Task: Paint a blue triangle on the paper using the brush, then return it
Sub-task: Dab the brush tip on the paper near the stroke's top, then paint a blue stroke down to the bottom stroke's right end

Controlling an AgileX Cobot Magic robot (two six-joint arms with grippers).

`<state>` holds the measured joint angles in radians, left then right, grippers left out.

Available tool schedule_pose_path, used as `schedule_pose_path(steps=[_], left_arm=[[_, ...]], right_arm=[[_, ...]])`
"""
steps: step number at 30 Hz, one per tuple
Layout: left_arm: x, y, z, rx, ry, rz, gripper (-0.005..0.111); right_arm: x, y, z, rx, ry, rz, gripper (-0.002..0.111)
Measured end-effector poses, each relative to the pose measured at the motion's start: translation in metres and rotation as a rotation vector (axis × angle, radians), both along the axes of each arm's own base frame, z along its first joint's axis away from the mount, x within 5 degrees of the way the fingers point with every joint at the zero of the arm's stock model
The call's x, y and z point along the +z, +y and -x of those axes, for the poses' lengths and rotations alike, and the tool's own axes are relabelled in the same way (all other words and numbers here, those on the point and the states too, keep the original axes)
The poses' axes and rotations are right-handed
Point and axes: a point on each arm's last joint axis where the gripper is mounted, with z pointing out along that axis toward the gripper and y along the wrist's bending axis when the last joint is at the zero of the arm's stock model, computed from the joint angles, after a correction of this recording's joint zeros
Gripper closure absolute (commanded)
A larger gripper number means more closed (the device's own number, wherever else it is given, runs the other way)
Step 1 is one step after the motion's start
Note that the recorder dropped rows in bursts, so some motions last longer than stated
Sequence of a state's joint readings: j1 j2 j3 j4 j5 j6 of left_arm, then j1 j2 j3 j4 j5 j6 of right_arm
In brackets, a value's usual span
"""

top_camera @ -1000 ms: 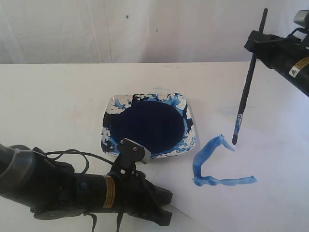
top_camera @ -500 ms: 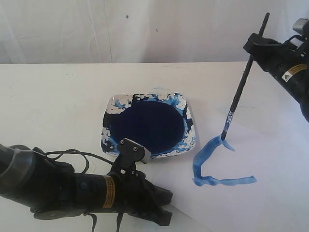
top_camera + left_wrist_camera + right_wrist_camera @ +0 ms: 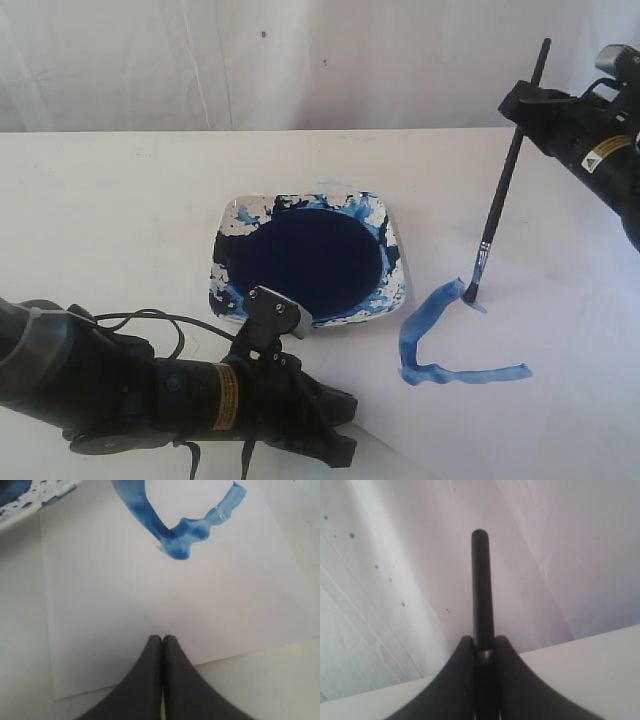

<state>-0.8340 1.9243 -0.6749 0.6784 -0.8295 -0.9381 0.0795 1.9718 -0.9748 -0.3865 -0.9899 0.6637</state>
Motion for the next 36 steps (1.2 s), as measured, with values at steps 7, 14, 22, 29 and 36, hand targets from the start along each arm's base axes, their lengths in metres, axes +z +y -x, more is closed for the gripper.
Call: schedule_pose_path(steps=[7, 14, 22, 29, 36], left_arm=[[0.0, 0.0, 0.0, 0.0, 0.0, 0.0, 0.107], [0.0, 0.0, 0.0, 0.0, 0.0, 0.0, 0.107], [0.0, 0.0, 0.0, 0.0, 0.0, 0.0, 0.107], [0.0, 0.0, 0.0, 0.0, 0.0, 0.0, 0.107], [0.0, 0.0, 0.0, 0.0, 0.0, 0.0, 0.107]], right_arm=[[-0.0035, 0.002, 0.0008, 0.023, 0.026, 0.038, 0.108], [-0.0067, 0.0016, 0.0014, 0.02, 0.081, 0.079, 0.108], [-0.0056, 0.005, 0.0026, 0.063, 0.081, 0.118, 0.108], [-0.0082, 0.0063, 0.0046, 0.085, 0.14, 0.136, 0.108], [-0.0065, 0.007, 0.0084, 0.106, 0.2, 0.182, 0.108]])
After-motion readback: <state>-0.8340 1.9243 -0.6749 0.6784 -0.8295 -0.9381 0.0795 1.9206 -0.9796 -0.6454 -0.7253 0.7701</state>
